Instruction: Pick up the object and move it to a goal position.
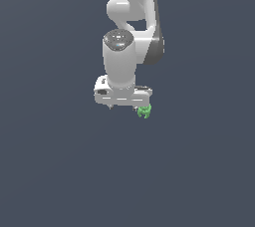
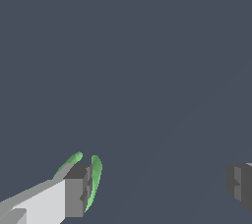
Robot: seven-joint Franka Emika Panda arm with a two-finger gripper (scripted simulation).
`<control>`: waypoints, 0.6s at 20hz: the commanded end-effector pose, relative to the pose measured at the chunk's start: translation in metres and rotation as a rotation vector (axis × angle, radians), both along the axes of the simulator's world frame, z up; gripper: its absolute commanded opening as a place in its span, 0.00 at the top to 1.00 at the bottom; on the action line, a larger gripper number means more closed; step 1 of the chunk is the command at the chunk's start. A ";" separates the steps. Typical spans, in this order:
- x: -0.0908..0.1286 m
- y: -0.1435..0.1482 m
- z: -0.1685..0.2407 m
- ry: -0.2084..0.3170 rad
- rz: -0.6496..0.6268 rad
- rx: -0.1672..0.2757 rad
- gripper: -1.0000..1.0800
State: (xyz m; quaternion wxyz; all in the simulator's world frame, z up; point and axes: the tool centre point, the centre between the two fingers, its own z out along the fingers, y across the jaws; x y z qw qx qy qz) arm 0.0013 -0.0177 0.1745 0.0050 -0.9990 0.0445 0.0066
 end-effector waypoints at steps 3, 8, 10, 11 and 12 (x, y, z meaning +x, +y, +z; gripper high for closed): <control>-0.003 0.007 -0.005 0.000 -0.011 -0.001 0.04; -0.012 0.023 -0.018 -0.002 -0.038 -0.003 0.04; -0.018 0.032 -0.025 -0.002 -0.053 -0.004 0.04; -0.021 0.037 -0.029 -0.003 -0.061 -0.005 0.04; -0.024 0.043 -0.033 -0.003 -0.070 -0.006 0.04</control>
